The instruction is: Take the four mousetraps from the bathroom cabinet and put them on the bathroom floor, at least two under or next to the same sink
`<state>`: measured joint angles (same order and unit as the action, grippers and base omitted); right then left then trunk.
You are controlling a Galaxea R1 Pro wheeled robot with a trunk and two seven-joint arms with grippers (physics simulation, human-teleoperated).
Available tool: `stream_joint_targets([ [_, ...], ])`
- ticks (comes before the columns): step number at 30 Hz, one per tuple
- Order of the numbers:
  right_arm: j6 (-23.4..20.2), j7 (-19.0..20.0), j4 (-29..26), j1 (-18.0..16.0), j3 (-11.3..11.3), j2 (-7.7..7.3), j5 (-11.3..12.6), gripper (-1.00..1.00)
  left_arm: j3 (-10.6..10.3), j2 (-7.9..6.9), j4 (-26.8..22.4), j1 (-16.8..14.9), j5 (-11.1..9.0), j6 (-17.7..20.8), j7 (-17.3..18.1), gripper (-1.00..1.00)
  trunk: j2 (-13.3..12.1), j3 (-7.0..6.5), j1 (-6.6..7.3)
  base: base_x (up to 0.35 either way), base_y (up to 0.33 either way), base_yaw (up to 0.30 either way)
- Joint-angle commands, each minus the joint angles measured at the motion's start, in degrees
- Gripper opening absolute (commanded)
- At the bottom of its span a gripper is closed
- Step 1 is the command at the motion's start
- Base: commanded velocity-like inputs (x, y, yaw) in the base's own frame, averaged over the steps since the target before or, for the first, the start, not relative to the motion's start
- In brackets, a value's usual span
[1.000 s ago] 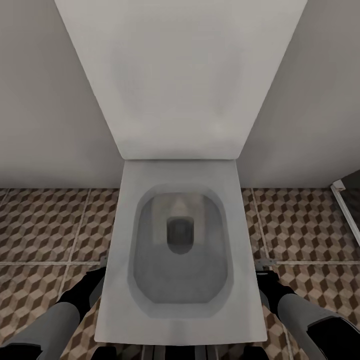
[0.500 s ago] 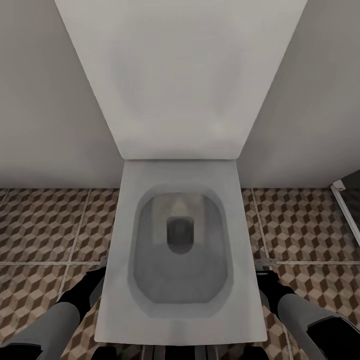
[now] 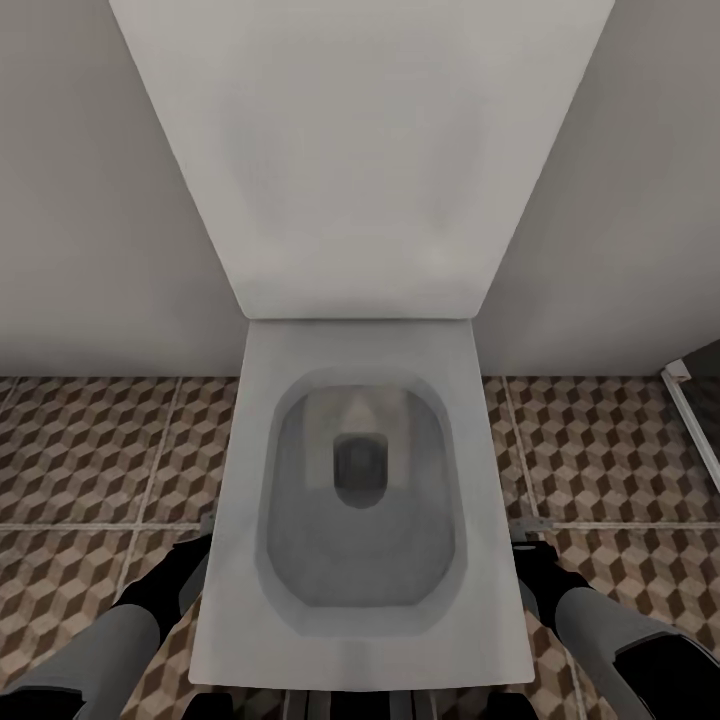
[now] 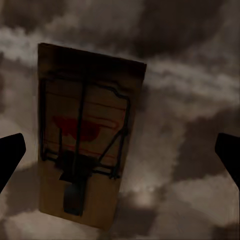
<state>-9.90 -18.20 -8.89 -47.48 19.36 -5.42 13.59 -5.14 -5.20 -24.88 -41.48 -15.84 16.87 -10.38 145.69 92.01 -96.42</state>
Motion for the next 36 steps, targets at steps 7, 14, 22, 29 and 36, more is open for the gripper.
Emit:
stream_joint_targets([
  [7, -0.38, -0.17, -0.16, 0.02, 0.43, -0.04, 0.65, 1.0, -0.49, -0.05, -0.09, 0.0, -0.6, 0.33, -0.44, 1.0, 0.01, 0.03, 0.0, 0.0, 0.0, 0.0],
  [14, -0.38, -0.17, -0.16, 0.02, 0.44, -0.04, 0.65, 1.0, -0.49, -0.07, -0.09, 0.0, -0.6, 0.36, -0.42, 1.0, 0.01, 0.03, 0.0, 0.0, 0.0, 0.0],
  [22, -0.38, -0.17, -0.16, 0.02, 0.45, -0.07, 0.65, 1.0, -0.49, -0.16, -0.25, 0.0, -0.61, 0.22, -0.11, 1.0, 0.01, 0.03, 0.0, 0.0, 0.0, 0.0],
  [29, -0.38, -0.17, -0.16, 0.02, 0.44, -0.08, 0.65, 1.0, -0.49, -0.18, -0.38, 0.0, -0.65, 0.09, 0.01, 1.0, 0.01, 0.03, 0.0, 0.0, 0.0, 0.0],
  [36, -0.38, -0.17, -0.16, 0.02, 0.47, -0.06, 0.65, 1.0, -0.49, -0.35, -0.5, 0.0, -0.62, 0.03, -0.05, 1.0, 0.01, 0.03, 0.0, 0.0, 0.0, 0.0],
])
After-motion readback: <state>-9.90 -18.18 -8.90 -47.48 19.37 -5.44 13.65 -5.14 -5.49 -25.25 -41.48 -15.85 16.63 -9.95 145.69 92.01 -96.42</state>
